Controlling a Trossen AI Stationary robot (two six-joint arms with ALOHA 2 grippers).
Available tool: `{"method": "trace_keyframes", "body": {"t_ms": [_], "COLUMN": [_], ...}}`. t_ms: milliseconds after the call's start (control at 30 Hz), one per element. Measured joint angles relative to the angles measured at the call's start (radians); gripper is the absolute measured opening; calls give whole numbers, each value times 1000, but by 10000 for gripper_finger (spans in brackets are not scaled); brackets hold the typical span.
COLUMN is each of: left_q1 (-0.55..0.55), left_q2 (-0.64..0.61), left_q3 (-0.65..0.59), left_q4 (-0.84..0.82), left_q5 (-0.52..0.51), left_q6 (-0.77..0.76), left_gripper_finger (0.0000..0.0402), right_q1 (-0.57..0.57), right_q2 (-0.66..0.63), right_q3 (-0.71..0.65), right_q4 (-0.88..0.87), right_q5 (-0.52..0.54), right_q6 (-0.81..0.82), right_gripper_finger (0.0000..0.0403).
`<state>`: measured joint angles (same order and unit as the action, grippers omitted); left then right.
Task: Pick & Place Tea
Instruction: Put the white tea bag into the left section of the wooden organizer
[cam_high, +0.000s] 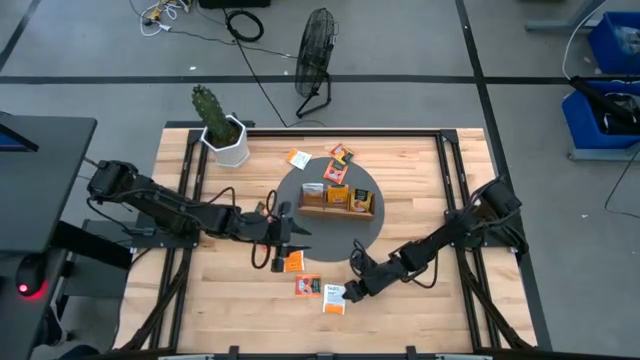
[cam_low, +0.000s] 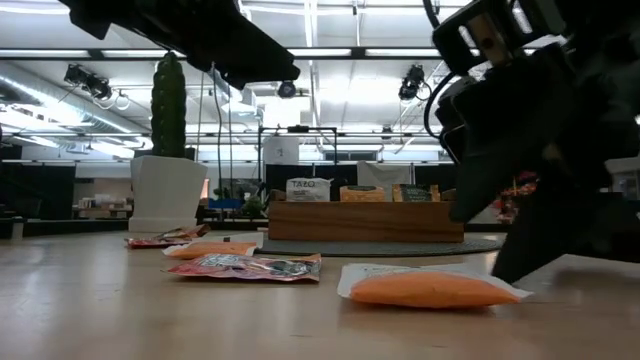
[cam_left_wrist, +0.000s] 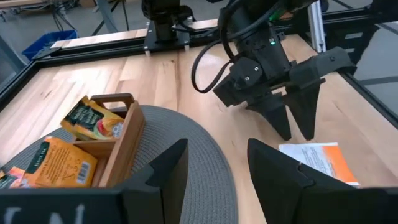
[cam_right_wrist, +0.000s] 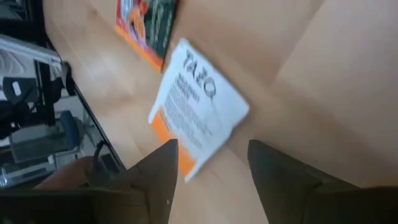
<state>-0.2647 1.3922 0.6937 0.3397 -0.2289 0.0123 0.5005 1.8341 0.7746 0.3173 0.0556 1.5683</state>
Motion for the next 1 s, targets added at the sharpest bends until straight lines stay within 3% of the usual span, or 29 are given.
{"method": "trace_keyframes", "body": {"t_ms": [467, 600, 767, 1000], "left_q1": [1, 4, 4, 4], "left_q2": [0, 0, 0, 0], "left_q3": [0, 0, 0, 0], "left_q4": [-9, -9, -9, -9], "left_q5": [0, -3, -5, -5], "left_q6": [0, 0, -1, -1], "left_gripper_finger": [170, 170, 170, 170], "right_q1": [-36, -37, -37, -37], "right_q2": [54, 54, 55, 57], "right_q3": [4, 4, 3, 55], "right_q4": [91, 85, 84, -24], "right_q5": [-19, -12, -4, 64], "right_q6": [-48, -86, -157, -297], "right_gripper_finger": [188, 135, 21, 3]}}
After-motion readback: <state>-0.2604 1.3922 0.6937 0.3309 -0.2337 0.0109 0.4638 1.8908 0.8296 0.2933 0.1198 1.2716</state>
